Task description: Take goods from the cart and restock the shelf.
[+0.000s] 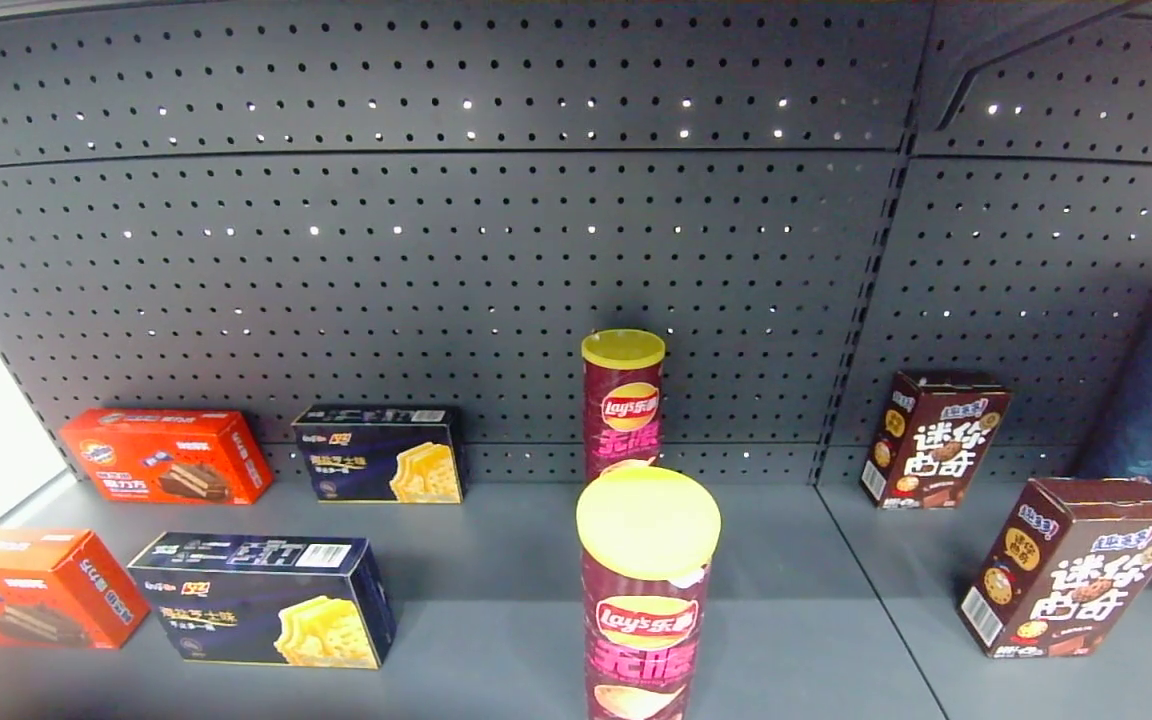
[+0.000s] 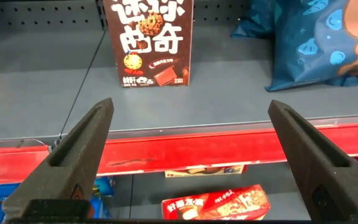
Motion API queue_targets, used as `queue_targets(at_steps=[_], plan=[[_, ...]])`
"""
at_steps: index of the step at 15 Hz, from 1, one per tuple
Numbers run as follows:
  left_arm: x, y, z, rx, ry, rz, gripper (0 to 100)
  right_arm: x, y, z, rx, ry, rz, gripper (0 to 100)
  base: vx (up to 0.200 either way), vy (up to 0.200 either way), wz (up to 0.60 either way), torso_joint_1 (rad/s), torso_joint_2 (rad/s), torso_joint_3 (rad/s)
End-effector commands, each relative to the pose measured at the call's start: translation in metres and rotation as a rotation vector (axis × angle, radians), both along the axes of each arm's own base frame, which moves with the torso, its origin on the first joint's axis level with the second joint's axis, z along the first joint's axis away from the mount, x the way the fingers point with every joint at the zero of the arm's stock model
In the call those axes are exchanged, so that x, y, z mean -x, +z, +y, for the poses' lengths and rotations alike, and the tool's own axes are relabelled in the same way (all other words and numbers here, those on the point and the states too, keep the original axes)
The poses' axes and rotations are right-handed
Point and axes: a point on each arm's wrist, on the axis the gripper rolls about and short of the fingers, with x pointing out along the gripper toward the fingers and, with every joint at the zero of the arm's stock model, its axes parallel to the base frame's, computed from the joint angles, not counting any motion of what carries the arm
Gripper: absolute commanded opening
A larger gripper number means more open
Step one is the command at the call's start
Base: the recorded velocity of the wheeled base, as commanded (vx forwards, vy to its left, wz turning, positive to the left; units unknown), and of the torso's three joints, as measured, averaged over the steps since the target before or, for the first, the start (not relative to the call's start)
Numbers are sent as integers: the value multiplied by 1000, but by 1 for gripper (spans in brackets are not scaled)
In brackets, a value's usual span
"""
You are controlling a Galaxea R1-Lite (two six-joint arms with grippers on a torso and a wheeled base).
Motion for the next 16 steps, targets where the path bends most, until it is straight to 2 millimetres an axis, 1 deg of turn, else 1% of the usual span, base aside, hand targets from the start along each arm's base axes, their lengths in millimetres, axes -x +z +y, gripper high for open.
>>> queue_targets(at_steps=[1, 2, 5, 16], plan=[[0, 0, 0, -1, 0, 1, 100, 0, 0, 0, 1, 0, 1, 100, 0, 0, 0, 0, 0, 0], [0, 0, 0, -1, -1, 1, 100, 0, 0, 0, 1, 0, 1, 100, 0, 0, 0, 0, 0, 0], [0, 0, 0, -3, -1, 1, 100, 0, 0, 0, 1, 0, 1, 100, -200, 0, 0, 6, 7, 2], [0, 0, 0, -3, -1, 1, 100, 0, 0, 0, 2, 2, 1, 100, 0, 0, 0, 0, 0, 0]])
